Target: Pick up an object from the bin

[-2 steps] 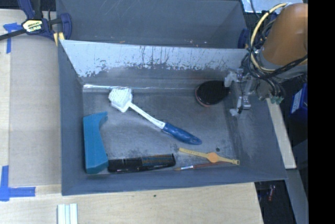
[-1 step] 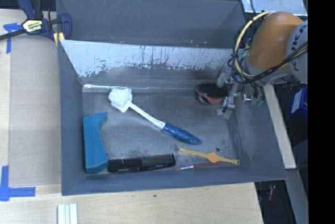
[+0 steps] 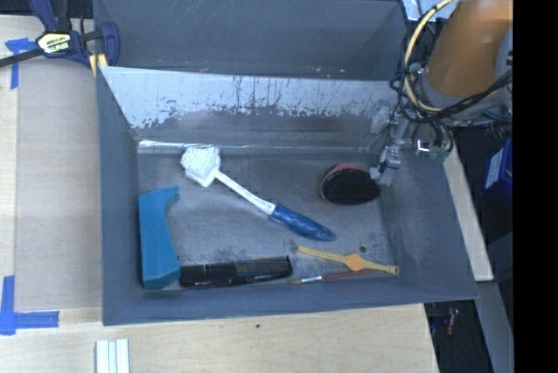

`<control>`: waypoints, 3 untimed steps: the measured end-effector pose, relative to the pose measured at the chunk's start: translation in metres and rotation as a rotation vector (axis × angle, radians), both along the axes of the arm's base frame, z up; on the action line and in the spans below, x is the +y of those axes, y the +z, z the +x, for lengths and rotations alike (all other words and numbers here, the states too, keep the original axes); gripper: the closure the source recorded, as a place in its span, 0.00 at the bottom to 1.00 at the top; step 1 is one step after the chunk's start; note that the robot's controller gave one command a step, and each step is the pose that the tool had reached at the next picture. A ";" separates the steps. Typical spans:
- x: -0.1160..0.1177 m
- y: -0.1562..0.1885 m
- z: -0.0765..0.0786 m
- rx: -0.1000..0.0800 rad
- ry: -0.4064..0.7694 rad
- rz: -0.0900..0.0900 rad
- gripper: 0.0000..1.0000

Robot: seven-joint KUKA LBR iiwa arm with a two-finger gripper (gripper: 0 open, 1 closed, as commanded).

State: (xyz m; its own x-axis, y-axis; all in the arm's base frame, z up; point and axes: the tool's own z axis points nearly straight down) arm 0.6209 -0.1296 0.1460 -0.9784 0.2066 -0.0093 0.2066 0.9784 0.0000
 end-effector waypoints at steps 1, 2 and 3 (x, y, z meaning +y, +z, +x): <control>0.006 -0.042 -0.002 0.008 -0.177 0.003 0.00; 0.009 -0.078 -0.017 -0.005 -0.079 -0.001 0.00; 0.030 -0.076 -0.008 -0.006 -0.059 -0.002 1.00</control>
Offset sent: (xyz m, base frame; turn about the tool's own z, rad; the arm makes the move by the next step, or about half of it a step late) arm -0.0163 0.0099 -0.0760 0.0792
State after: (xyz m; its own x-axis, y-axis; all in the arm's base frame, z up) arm 0.6133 -0.0993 0.0701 -0.9643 0.2642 -0.0155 0.2643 0.9645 -0.0004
